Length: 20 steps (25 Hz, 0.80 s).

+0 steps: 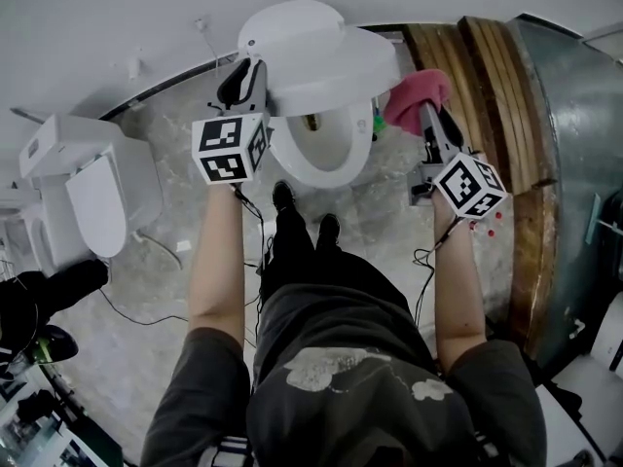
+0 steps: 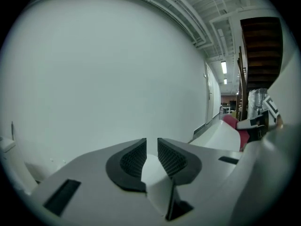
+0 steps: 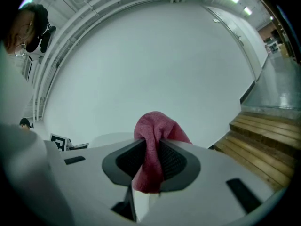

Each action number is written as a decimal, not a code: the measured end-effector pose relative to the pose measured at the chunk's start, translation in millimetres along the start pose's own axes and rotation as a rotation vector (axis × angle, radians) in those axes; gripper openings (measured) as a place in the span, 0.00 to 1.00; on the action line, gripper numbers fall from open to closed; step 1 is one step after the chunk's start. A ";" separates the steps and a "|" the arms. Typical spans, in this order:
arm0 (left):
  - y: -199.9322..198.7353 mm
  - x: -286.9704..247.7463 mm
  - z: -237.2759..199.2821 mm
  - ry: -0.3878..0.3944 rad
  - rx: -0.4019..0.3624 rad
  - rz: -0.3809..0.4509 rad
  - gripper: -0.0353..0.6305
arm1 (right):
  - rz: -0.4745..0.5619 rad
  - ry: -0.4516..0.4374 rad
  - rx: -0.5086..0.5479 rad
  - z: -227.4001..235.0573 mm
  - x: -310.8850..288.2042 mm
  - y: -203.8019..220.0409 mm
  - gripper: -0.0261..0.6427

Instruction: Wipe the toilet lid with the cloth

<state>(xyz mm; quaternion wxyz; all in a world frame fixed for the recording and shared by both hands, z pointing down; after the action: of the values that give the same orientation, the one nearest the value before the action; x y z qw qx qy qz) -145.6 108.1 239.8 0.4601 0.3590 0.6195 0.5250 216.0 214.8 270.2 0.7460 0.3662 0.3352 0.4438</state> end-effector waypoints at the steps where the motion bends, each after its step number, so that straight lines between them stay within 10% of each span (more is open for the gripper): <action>1: 3.3 1.1 0.4 -0.005 0.007 -0.002 0.18 | 0.006 0.000 0.003 -0.7 0.0 -2.7 0.15; 20: 109.6 30.5 30.4 0.009 0.057 -0.178 0.15 | -0.045 -0.028 0.020 -6.5 3.3 31.3 0.15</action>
<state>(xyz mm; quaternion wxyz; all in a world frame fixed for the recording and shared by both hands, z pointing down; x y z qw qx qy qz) -130.7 167.0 340.7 0.4918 0.3131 0.6656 0.4660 198.8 229.9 292.7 0.7568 0.3721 0.3372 0.4184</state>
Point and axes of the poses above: the fingertips, and each gripper's own axes: x backward along the fingers, z to its right, y out of its underside, the point moved 10 cm from there along x, backward along the fingers, and after that the axes turned 8 degrees about -y, right-handed, at the moved point
